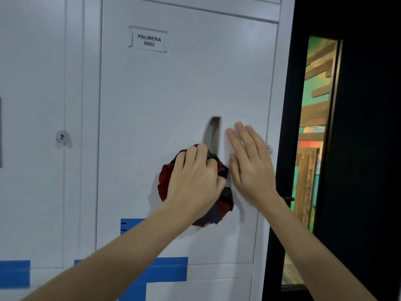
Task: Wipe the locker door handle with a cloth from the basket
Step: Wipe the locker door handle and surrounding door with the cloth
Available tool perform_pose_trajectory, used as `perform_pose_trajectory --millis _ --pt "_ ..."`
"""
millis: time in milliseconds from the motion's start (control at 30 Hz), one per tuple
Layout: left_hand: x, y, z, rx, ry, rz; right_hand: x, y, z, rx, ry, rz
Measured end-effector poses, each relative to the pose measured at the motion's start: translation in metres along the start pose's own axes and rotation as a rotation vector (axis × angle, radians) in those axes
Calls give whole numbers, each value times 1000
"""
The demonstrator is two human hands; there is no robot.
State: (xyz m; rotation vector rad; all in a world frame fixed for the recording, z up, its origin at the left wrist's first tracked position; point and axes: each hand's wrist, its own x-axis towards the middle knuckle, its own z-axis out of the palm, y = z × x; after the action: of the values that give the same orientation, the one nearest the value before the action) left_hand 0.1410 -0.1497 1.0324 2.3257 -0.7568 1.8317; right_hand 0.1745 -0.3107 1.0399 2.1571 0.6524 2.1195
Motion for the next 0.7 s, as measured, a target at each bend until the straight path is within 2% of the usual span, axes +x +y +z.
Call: perform_pose_trajectory --millis 133,200,233,333,400,567,700 --pt "7 -5 -5 -184 -141 -113 0 0 0 -3 -10 7" --pt "7 -11 -7 -391 -244 -184 -1 0 -1 -3 -15 2" --pt "5 -12 -9 -509 -224 -231 -1 0 0 0 -10 1" --pt "10 -14 -18 -727 180 -344 0 0 0 -8 18 -7" --pt "33 -20 -13 -630 314 -337 0 0 0 -14 23 -9" --pt "61 -16 22 -203 323 -156 0 -2 -2 11 23 15" --pt "51 -17 37 -154 393 -56 0 -3 -1 25 40 21"
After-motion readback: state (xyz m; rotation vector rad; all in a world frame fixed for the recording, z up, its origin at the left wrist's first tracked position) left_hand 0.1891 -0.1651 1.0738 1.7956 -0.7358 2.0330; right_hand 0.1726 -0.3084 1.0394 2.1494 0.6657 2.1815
